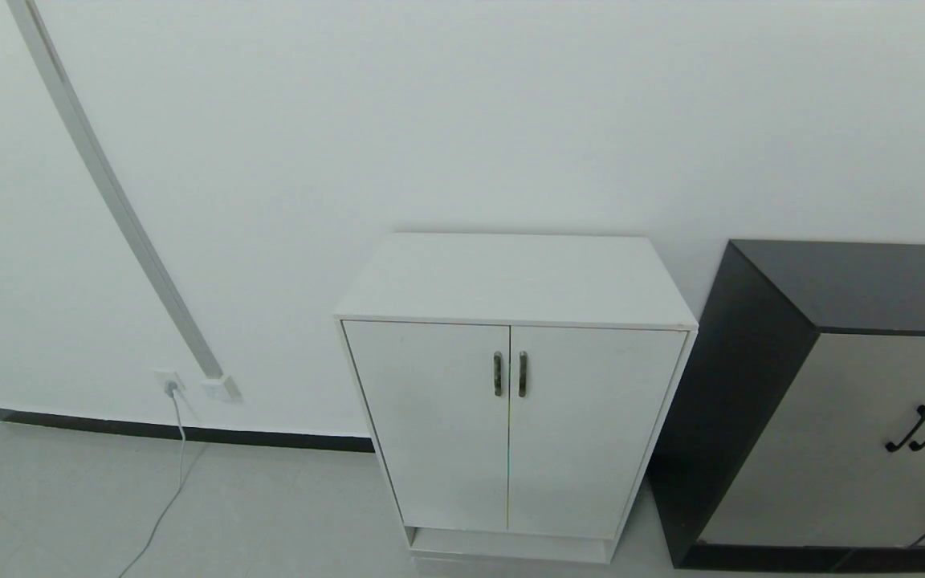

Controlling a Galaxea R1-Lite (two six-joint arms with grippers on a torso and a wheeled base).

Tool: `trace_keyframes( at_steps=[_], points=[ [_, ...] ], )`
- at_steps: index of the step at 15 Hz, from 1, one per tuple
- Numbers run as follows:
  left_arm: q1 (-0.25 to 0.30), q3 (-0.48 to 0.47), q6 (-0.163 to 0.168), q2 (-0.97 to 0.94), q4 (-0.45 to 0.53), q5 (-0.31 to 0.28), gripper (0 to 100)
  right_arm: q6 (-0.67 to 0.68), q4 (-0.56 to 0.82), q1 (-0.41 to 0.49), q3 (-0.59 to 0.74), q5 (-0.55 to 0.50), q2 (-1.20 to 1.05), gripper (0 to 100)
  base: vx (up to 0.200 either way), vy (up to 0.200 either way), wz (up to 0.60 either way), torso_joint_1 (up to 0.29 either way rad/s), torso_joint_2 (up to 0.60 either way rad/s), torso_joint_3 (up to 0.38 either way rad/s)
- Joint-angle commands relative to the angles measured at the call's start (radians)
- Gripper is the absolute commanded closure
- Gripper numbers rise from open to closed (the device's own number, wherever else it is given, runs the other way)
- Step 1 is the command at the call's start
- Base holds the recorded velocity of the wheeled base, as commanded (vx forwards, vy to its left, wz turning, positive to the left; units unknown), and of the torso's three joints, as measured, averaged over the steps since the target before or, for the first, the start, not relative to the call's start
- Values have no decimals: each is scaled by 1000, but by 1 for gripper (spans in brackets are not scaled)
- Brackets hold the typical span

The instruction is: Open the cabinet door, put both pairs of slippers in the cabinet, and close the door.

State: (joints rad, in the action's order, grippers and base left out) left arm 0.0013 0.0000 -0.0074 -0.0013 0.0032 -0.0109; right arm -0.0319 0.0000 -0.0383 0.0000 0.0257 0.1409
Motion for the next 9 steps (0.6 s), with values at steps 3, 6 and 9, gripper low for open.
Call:
trace_keyframes(
  at_steps=[3, 6, 9],
  points=[
    [0, 0, 0, 1, 0, 0, 100, 30, -2, 15, 0, 0, -95, 100, 0, 0, 0, 0, 0, 0],
    [0, 0, 0, 1, 0, 2, 100, 86, -5, 37, 0, -3, -141, 100, 0, 0, 0, 0, 0, 0],
    [0, 0, 6, 1, -2, 2, 100, 90, -5, 38, 0, -17, -141, 100, 0, 0, 0, 0, 0, 0]
  ],
)
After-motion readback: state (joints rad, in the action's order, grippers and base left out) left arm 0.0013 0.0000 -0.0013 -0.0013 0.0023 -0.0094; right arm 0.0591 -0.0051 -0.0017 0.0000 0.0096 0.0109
